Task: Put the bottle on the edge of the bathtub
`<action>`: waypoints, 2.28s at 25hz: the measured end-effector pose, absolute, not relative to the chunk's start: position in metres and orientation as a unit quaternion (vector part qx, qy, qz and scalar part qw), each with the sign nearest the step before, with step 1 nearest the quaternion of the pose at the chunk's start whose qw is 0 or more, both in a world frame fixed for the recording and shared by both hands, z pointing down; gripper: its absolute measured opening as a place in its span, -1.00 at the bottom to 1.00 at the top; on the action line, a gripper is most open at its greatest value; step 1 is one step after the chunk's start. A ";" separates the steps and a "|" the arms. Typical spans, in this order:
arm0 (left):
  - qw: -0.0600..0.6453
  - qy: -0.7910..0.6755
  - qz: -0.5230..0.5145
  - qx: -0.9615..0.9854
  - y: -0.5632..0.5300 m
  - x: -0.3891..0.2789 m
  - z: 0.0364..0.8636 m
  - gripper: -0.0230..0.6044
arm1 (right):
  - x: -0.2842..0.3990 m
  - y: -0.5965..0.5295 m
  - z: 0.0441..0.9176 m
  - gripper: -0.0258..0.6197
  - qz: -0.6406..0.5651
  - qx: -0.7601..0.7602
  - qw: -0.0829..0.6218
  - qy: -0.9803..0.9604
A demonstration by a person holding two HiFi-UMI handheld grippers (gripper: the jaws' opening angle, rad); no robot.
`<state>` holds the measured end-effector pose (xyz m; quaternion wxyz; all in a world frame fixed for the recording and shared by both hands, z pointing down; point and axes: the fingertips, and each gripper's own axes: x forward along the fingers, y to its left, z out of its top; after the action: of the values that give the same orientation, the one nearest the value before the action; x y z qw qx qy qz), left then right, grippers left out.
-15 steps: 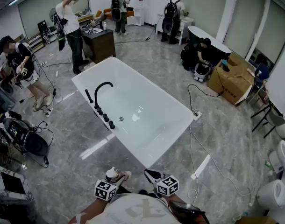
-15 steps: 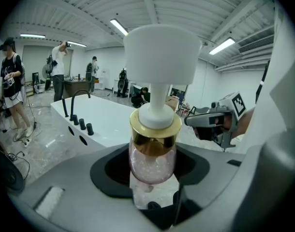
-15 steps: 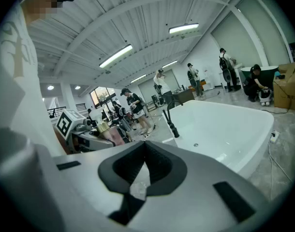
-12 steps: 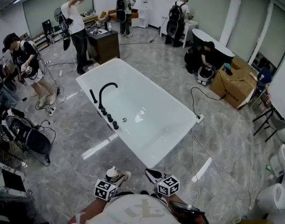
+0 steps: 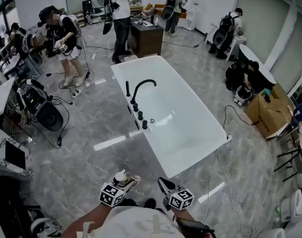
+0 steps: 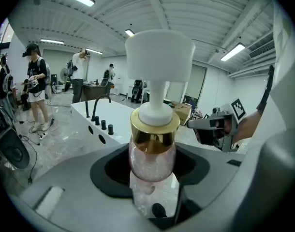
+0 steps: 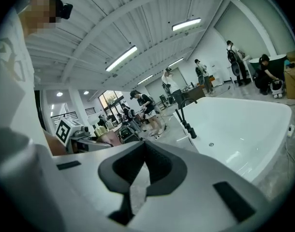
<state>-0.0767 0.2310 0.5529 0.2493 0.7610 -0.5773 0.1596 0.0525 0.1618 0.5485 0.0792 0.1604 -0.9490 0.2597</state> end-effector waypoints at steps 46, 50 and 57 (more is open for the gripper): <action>0.264 -0.594 0.184 0.737 0.213 -0.029 0.545 -0.22 | 0.092 0.156 0.570 -0.90 0.295 0.125 0.119 -0.940; 0.259 -0.592 0.185 0.740 0.209 -0.025 0.542 -0.22 | 0.101 0.157 0.573 -0.90 0.298 0.132 0.118 -0.938; 0.257 -0.588 0.186 0.744 0.206 -0.016 0.537 -0.22 | 0.112 0.153 0.573 -0.90 0.302 0.146 0.113 -0.935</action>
<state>-0.0159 0.2065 0.5371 0.2572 0.7437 -0.5882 0.1863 0.1116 0.1534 0.5732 0.1133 0.1459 -0.9353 0.3019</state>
